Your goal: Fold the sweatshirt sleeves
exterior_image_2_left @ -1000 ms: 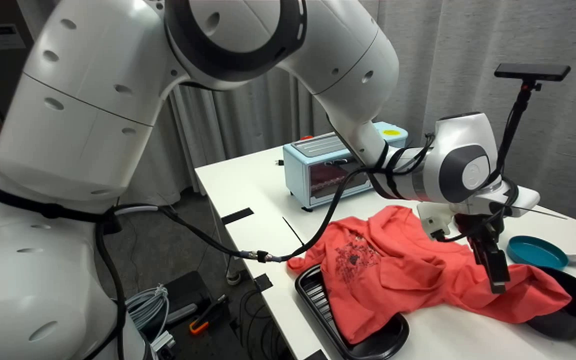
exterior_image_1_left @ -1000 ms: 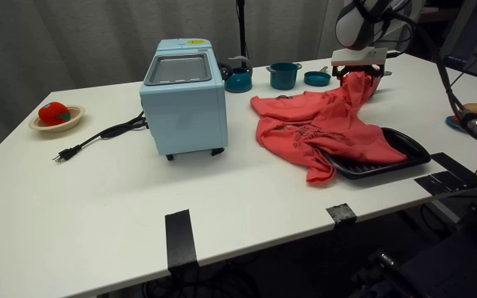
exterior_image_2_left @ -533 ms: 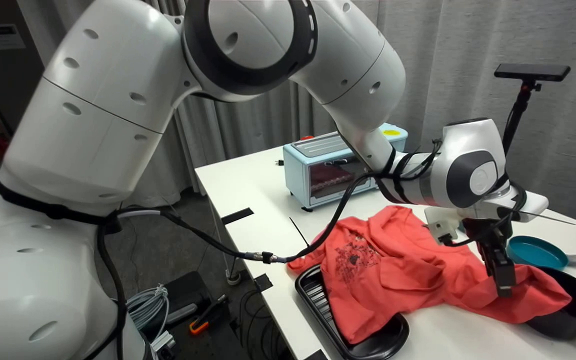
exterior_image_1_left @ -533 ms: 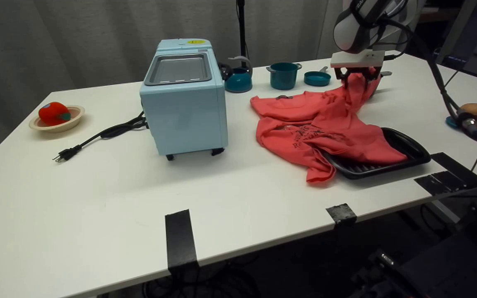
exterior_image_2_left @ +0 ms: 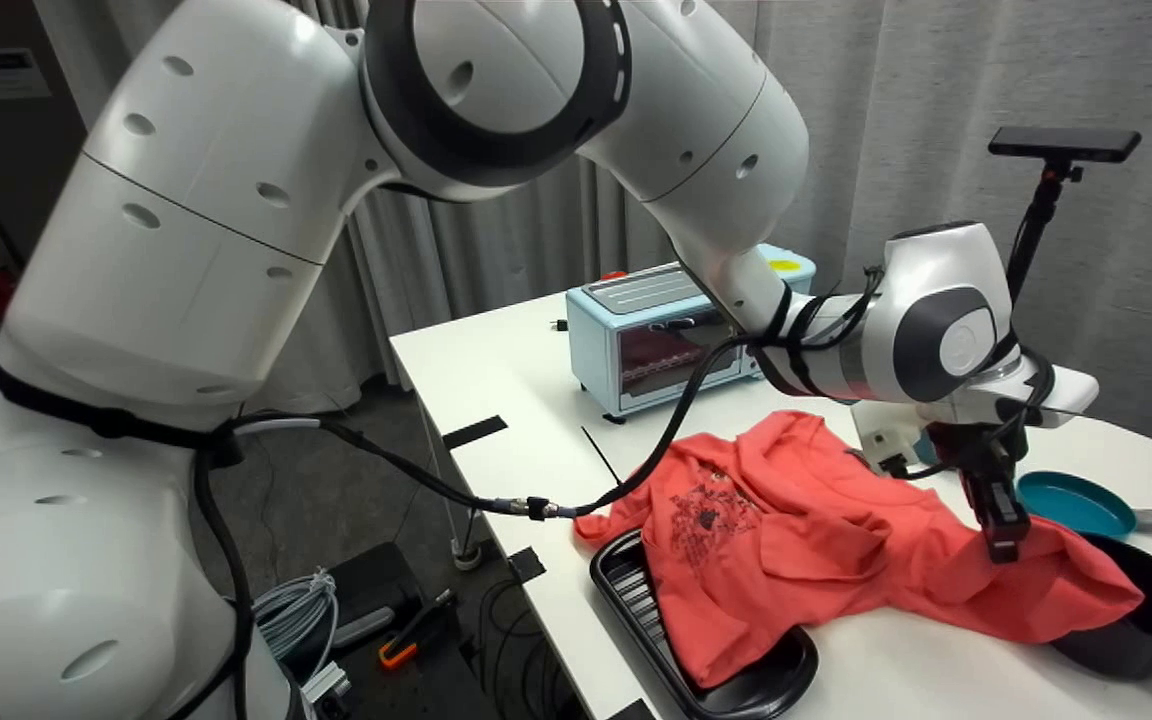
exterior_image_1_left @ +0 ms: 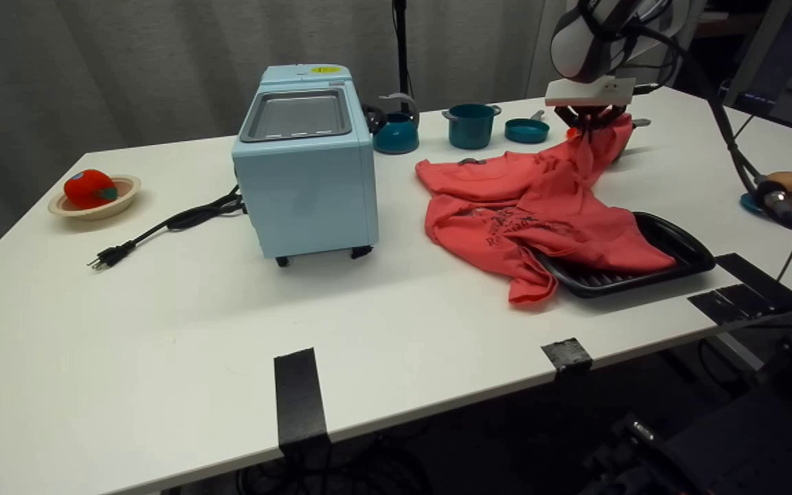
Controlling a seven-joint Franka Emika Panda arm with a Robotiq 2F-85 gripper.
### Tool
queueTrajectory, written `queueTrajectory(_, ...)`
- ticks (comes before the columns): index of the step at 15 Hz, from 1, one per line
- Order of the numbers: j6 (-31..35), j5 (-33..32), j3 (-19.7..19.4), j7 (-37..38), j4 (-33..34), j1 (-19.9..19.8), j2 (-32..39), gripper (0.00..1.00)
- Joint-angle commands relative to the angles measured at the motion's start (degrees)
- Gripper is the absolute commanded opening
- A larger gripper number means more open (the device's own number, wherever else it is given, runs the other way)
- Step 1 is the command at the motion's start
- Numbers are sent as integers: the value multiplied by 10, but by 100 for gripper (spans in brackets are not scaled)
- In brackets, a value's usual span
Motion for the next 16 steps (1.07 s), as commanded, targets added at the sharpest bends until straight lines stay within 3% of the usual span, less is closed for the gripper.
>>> queueTrajectory(1, 13, 7, -6, 3, -24, 19, -46, 1)
queueTrajectory(8, 50, 8, 20, -3, -60, 42, -139, 1)
queueTrajectory(16, 63, 17, 100, -50, -126, 70, -198, 1)
